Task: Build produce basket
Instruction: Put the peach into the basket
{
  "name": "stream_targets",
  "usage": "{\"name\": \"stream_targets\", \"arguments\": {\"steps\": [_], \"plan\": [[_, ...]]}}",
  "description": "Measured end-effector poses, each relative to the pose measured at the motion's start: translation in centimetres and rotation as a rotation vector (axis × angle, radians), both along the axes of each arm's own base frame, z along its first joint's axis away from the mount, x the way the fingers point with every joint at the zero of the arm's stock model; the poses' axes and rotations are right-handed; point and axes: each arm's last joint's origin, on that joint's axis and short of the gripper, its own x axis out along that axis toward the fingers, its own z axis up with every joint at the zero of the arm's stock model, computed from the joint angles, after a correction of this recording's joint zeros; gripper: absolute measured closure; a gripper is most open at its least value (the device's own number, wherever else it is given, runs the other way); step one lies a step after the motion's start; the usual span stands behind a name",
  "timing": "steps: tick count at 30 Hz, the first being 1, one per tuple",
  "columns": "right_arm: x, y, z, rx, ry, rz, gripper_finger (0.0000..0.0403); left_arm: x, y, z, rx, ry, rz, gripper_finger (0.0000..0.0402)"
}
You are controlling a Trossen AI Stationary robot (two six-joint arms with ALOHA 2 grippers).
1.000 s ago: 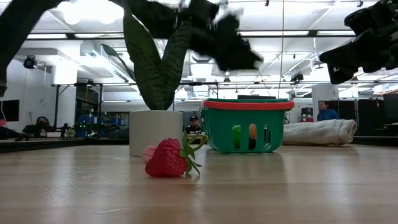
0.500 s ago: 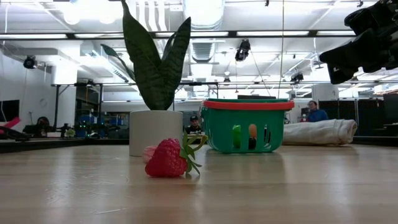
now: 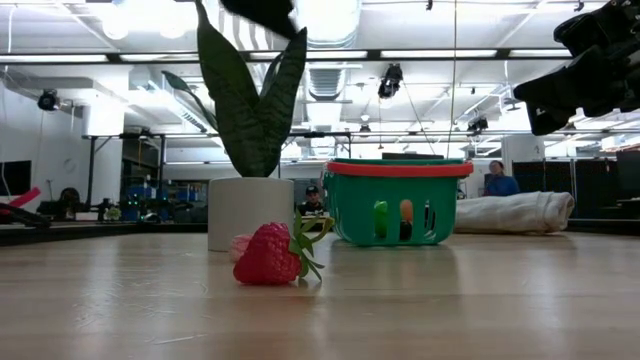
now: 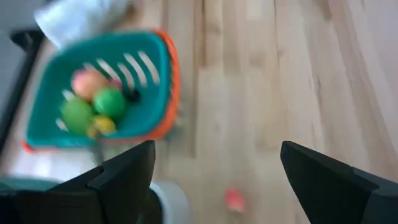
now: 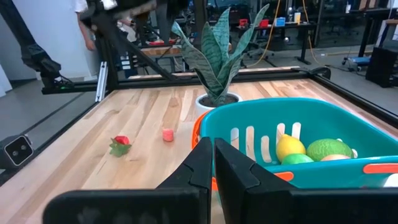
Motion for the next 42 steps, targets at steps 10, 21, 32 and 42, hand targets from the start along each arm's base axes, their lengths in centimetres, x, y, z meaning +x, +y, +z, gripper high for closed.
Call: {"name": "stream_targets", "arguments": {"steps": [10,21,32,42], "plan": [[0.0,0.0,0.0,0.000,0.000,0.000,0.0394,0.8,-2.0,-4.8,-0.088,0.151,0.169,0.0070],[0.0,0.0,0.0,0.000,0.000,0.000,0.0394,1.4,-4.0,-8.3,-0.222,0.230,0.299,0.0070],[0.0,0.0,0.0,0.000,0.000,0.000,0.0394,0.9,-4.8,-8.0,-0.265,0.230,0.342,0.0070],[0.0,0.0,0.0,0.000,0.000,0.000,0.0394,-1.0,-5.7,-4.9,-0.252,0.323,0.449,0.0070]]}}
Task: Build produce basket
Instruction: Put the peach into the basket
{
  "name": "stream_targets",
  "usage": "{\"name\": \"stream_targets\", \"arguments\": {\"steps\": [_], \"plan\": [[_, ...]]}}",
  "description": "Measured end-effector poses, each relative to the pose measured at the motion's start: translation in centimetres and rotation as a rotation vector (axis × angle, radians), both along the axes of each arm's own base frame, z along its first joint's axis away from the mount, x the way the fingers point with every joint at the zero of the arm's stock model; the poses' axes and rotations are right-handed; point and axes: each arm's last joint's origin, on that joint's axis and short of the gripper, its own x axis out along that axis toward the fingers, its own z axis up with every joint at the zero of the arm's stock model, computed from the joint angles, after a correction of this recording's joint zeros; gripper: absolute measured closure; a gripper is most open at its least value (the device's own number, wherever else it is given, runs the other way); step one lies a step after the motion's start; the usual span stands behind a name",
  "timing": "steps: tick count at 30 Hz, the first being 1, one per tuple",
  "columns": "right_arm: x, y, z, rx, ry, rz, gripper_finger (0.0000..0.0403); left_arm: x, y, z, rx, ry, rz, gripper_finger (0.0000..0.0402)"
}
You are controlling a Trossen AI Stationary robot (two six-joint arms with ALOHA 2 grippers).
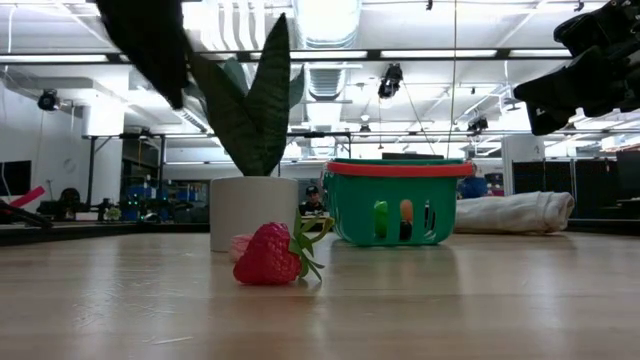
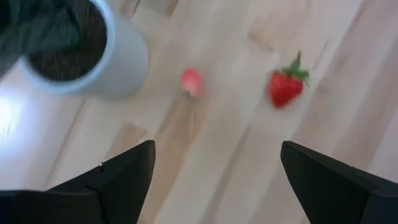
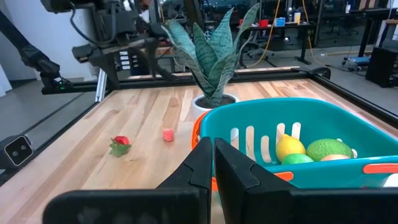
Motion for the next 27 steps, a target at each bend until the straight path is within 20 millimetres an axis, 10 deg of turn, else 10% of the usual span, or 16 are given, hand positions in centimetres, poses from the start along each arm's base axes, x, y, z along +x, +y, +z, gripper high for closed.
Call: {"name": "stream_targets", "arguments": {"steps": [12,27], "plan": [[0.0,0.0,0.0,0.000,0.000,0.000,0.0394,-3.2,-3.7,-0.2,0.116,-0.227,0.182,0.0070],[0.0,0.0,0.0,0.000,0.001,0.000,0.0394,-1.9,-5.2,-10.3,0.358,-0.293,0.266,0.0070]]}}
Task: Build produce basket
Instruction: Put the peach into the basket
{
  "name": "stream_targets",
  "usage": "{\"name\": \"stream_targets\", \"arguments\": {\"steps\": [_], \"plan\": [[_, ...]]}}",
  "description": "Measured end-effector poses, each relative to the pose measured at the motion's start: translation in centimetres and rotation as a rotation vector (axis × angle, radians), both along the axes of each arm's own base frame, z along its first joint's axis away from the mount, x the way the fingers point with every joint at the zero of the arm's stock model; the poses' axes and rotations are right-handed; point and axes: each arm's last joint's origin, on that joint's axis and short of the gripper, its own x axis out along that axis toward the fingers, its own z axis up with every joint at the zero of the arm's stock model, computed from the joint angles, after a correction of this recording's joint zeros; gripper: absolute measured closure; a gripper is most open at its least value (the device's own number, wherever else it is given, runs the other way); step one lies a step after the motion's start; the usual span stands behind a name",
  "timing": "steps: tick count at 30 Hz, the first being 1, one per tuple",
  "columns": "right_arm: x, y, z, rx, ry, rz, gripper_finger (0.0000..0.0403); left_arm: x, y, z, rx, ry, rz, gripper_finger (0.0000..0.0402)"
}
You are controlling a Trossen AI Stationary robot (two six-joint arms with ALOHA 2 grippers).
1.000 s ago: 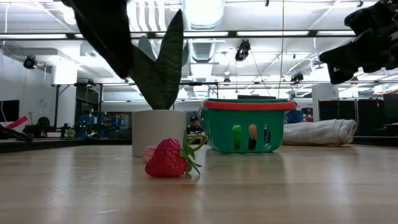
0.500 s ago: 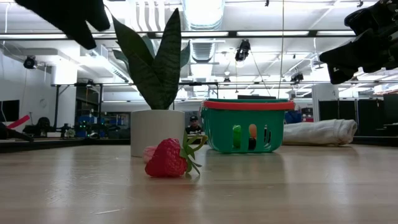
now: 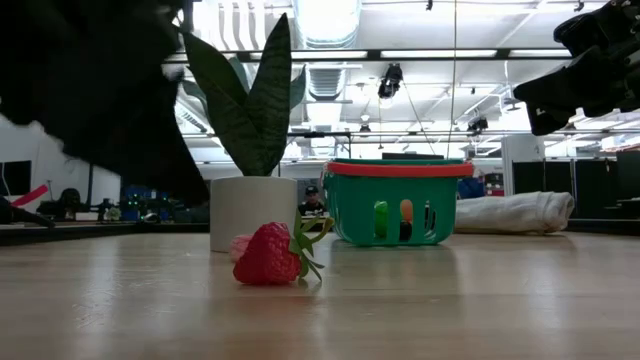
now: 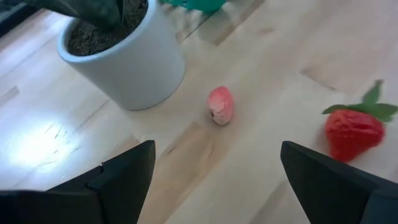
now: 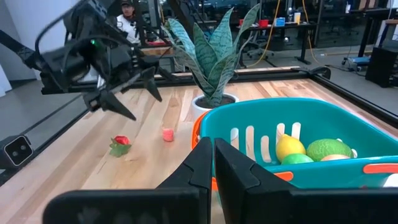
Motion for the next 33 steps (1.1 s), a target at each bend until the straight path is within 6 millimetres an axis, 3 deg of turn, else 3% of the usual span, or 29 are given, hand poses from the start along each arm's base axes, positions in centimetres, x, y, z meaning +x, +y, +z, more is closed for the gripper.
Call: {"name": "stream_targets", "arguments": {"steps": [9,19,33], "plan": [[0.0,0.0,0.0,0.000,0.000,0.000,0.0394,0.2,0.4,-3.1,0.025,-0.104,0.054,0.0072],[0.0,0.0,0.0,0.000,-0.001,0.000,0.0394,-0.1,2.2,-5.4,0.004,-0.148,0.105,0.0108],[0.0,0.0,0.0,0.000,0.000,0.000,0.0394,1.3,2.6,-5.7,0.042,-0.116,0.007,0.0114]]}}
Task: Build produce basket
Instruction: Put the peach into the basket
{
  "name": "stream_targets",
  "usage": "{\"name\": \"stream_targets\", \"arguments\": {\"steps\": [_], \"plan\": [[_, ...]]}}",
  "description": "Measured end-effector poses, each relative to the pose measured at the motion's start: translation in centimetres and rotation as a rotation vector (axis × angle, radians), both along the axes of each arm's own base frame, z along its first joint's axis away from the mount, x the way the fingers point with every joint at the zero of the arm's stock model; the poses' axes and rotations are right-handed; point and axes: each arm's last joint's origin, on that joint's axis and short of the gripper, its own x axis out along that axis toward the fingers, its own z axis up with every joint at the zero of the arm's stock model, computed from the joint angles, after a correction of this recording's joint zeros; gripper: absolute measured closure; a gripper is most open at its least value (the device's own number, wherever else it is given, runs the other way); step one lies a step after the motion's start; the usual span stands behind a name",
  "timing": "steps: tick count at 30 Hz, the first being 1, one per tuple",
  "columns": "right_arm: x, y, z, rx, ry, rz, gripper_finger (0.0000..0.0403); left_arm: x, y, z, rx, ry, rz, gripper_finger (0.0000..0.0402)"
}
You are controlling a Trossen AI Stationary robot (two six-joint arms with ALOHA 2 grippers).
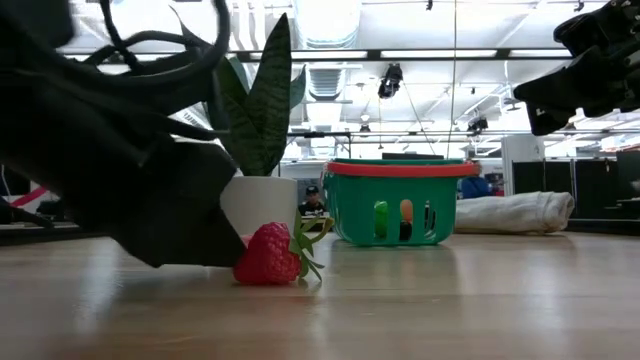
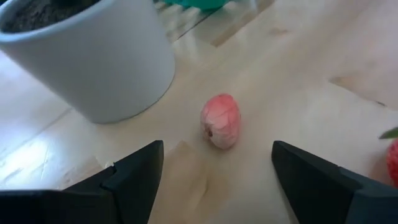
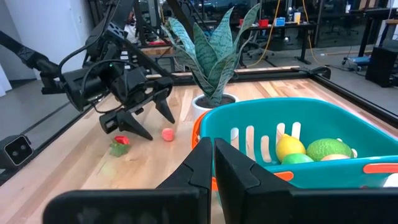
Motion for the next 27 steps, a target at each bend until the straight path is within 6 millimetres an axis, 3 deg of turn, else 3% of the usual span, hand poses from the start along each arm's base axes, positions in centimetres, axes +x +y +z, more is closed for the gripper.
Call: {"name": "stream_targets", "arguments": {"steps": [10,22,27], "plan": [[0.0,0.0,0.0,0.000,0.000,0.000,0.0394,2.2,1.7,0.0,0.022,0.033,-0.037,0.0114],[0.0,0.0,0.0,0.000,0.000,0.000,0.0394,2.3,1.9,0.0,0.002,0.054,-0.041,0.0115],[0.0,0.0,0.0,0.000,0.000,0.000,0.0394,2.4,1.8,0.0,-0.020,0.064,-0.042,0.0147]]}}
